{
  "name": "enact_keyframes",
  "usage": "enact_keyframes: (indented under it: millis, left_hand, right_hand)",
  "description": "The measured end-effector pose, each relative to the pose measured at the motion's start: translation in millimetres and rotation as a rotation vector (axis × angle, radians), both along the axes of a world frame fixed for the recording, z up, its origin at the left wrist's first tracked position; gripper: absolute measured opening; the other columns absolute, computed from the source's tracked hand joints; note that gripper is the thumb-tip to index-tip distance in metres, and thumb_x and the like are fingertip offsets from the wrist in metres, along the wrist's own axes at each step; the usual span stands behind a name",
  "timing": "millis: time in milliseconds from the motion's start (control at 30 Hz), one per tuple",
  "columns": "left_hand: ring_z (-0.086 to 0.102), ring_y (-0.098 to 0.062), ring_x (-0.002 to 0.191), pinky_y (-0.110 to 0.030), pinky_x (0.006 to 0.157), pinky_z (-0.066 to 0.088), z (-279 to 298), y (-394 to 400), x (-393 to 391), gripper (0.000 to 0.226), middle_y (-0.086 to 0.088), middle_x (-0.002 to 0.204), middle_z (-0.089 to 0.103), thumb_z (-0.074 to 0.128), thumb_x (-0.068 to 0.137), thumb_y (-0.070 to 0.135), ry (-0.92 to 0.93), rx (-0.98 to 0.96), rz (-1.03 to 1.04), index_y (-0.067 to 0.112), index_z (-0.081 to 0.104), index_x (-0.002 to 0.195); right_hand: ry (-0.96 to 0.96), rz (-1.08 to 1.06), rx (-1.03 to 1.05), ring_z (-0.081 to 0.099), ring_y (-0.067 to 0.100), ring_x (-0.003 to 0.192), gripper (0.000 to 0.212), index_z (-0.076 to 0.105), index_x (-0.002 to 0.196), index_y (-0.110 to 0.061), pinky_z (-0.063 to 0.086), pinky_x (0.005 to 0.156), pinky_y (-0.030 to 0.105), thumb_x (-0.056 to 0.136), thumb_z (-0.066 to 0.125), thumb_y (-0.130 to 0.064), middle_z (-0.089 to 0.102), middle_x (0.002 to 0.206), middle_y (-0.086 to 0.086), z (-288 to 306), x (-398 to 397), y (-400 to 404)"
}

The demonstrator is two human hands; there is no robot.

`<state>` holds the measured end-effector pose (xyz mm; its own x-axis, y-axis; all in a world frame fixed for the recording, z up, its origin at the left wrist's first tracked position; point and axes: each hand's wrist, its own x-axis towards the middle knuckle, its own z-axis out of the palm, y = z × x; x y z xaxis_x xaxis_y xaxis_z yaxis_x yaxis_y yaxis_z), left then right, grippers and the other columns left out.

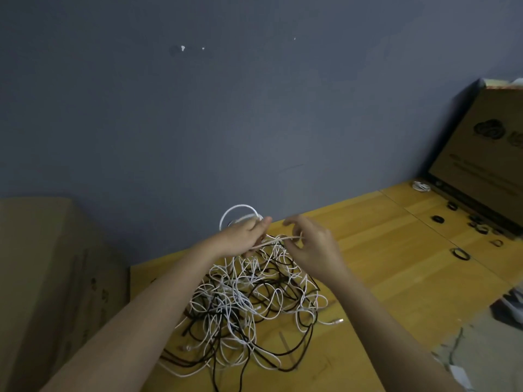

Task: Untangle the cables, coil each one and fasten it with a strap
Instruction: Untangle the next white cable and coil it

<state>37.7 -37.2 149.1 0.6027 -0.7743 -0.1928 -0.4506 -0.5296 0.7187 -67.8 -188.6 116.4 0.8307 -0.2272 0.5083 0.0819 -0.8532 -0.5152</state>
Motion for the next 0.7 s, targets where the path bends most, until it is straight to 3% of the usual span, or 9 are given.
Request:
enact_keyframes:
  millis: [67,167,267,400,500,600,633,700]
  left_hand:
    - [0.034,-0.007,0.039,-0.021,0.045,0.031,6,1,-8,0.052,0.005,0.053,0.037,0.017,0.095,0.058,0.231,-0.042,-0.065,0.017,0.042,0.076]
    - [0.016,-0.005,0.037,-0.017,0.037,0.013,12,2,-14,0.064,0.007,0.048,0.026,0.012,0.077,0.075,0.522,-0.066,-0.136,0.017,0.036,0.067]
    - [0.014,-0.002,0.032,-0.013,0.032,0.012,22,7,-17,0.06,0.008,0.041,0.023,0.017,0.074,0.073,0.663,-0.114,-0.184,0.017,0.031,0.061]
    - [0.02,-0.005,0.034,-0.016,0.037,0.018,25,14,-14,0.046,0.009,0.043,0.028,0.045,0.081,0.056,0.524,-0.184,-0.149,0.017,0.036,0.059]
    - [0.024,-0.008,0.039,-0.019,0.041,0.023,23,11,-15,0.043,0.009,0.046,0.029,0.049,0.081,0.056,0.386,-0.257,-0.018,0.015,0.049,0.067]
    - [0.03,-0.009,0.043,-0.023,0.046,0.028,18,6,-15,0.044,0.006,0.05,0.033,0.049,0.085,0.055,0.226,-0.332,0.101,0.016,0.044,0.065]
    - [0.032,-0.01,0.044,-0.025,0.049,0.03,17,5,-14,0.049,0.003,0.051,0.036,0.048,0.081,0.061,0.132,-0.335,0.131,0.015,0.045,0.064]
    - [0.036,-0.013,0.048,-0.029,0.054,0.031,16,4,-13,0.06,-0.003,0.055,0.04,0.046,0.072,0.071,-0.018,-0.307,0.177,0.012,0.05,0.065]
  right_hand:
    - [0.051,0.079,0.203,0.042,0.002,0.061,0.039,0.06,0.113,-0.029,0.038,0.06,0.018,0.078,0.073,-0.017,0.055,0.094,-0.01,8,3,-6]
    - [0.202,0.303,0.439,0.05,-0.004,0.076,0.042,0.057,0.119,-0.033,0.039,0.071,0.01,0.078,0.061,-0.02,0.054,0.117,-0.004,21,2,3]
    - [0.34,0.454,0.673,0.055,-0.007,0.093,0.037,0.06,0.113,-0.013,0.041,0.078,0.009,0.078,0.056,-0.024,0.059,0.11,-0.008,31,-7,9]
    - [0.395,0.455,0.7,0.057,0.01,0.09,0.039,0.055,0.116,-0.008,0.045,0.08,0.026,0.078,0.059,-0.019,0.062,0.105,0.008,26,-14,15]
    - [0.349,0.416,0.838,0.063,0.015,0.096,0.037,0.056,0.113,-0.01,0.047,0.083,0.019,0.081,0.059,-0.027,0.066,0.103,0.004,27,-19,19]
    - [0.326,0.351,0.844,0.067,0.008,0.087,0.032,0.055,0.111,-0.02,0.05,0.072,0.016,0.085,0.069,-0.032,0.07,0.092,-0.007,28,-20,32]
    - [0.296,0.311,0.831,0.068,0.012,0.084,0.029,0.055,0.109,-0.02,0.052,0.07,0.021,0.085,0.071,-0.025,0.07,0.088,-0.003,26,-18,36]
    - [0.206,0.222,0.827,0.068,0.032,0.085,0.024,0.058,0.108,-0.018,0.054,0.076,0.046,0.088,0.064,-0.008,0.069,0.091,0.015,23,-13,41]
